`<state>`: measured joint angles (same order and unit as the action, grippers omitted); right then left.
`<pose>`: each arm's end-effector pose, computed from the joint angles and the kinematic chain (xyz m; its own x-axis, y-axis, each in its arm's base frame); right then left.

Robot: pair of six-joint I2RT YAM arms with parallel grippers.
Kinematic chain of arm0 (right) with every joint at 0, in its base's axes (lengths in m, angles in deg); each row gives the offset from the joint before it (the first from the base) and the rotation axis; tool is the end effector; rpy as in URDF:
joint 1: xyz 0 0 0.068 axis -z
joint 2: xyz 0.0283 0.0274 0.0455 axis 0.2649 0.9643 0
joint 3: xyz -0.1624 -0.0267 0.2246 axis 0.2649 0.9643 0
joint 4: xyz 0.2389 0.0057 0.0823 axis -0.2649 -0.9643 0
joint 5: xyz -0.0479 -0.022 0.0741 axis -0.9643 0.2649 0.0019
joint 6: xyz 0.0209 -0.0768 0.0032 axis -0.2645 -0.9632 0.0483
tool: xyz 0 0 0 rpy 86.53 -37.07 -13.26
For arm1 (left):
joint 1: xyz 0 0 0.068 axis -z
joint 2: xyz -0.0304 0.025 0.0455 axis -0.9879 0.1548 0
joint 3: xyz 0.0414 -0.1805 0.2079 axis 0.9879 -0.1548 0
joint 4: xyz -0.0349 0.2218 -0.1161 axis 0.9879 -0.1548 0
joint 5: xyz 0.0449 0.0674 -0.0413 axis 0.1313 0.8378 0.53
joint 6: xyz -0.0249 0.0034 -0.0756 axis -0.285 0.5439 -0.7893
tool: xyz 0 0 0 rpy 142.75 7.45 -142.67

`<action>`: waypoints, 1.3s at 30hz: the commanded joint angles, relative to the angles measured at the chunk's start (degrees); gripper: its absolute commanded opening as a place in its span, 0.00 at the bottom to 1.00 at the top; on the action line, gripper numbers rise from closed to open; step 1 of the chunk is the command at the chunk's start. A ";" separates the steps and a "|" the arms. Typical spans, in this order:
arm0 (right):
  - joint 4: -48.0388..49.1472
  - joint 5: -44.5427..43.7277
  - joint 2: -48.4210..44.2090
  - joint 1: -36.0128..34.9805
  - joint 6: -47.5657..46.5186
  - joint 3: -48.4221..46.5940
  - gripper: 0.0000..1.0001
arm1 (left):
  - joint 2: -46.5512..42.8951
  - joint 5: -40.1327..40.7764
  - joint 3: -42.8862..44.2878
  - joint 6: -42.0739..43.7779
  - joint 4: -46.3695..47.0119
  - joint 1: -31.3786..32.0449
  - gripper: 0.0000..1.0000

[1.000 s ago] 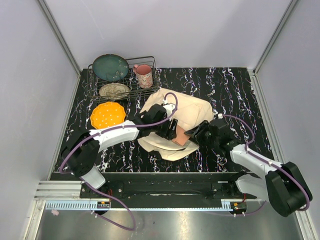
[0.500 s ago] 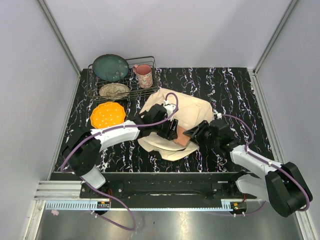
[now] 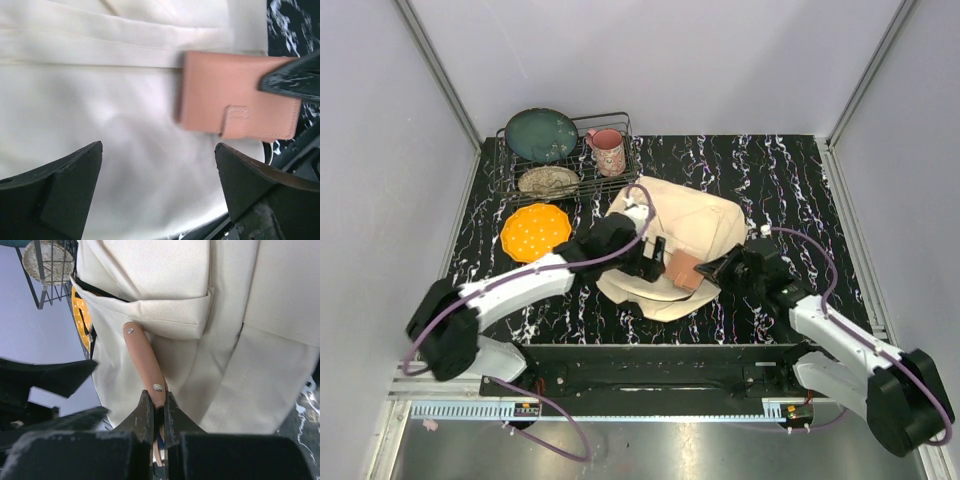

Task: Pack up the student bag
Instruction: Pick up the personal item from the student bag.

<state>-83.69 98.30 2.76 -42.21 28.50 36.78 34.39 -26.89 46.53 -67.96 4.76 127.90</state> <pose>0.1979 0.1149 0.1851 -0.7361 0.6301 -0.2472 0.2060 0.5564 0.8050 0.2253 -0.2495 0.2201 -0.6926 0.2286 -0.6841 0.5681 0.7573 -0.3221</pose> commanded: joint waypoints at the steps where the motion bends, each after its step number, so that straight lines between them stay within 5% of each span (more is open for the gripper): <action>1: -9.40 -6.23 -9.16 -0.04 -1.05 -2.89 0.00 | -15.60 20.09 -3.41 -2.01 -5.28 -1.19 0.99; 6: -16.70 -7.20 -17.70 -0.13 0.09 -4.91 0.00 | -22.65 21.70 -9.12 -2.01 -9.95 -7.95 0.99; 15: -25.58 -6.59 -25.79 -0.04 0.01 -10.36 0.00 | -19.32 13.19 -13.78 -3.68 -9.79 -15.69 0.97; 19: -29.52 -7.55 -27.47 -0.04 -0.69 -12.03 0.00 | -17.56 5.89 -14.84 -4.47 -6.01 -15.69 0.75; 23: -34.28 -12.37 -28.96 -0.04 -1.92 -13.61 0.00 | -17.29 -0.27 -17.20 -5.96 -3.02 -15.34 0.33; 26: -36.21 -14.66 -30.02 -0.04 -2.28 -14.31 0.00 | -17.91 -1.42 -19.23 -7.02 -2.66 -13.42 0.13; 30: -37.88 -17.31 -30.64 -0.04 -2.72 -15.11 0.01 | -20.28 -0.81 -21.69 -10.35 -0.91 -8.50 0.00; 35: -39.99 -20.11 -30.72 -0.04 -3.42 -16.25 0.02 | -20.46 2.52 -20.65 -16.59 1.12 3.01 0.00; 37: -40.87 -21.52 -30.81 -0.04 -3.68 -16.60 0.02 | -19.76 3.06 -18.98 -18.61 1.91 7.49 0.09; 39: -42.45 -22.67 -31.08 -0.04 -3.77 -17.30 0.02 | -18.70 4.55 -17.49 -18.88 0.78 10.74 0.33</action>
<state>-124.38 80.49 -27.53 -42.21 25.92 23.06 15.02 -22.12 25.28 -82.50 4.43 132.64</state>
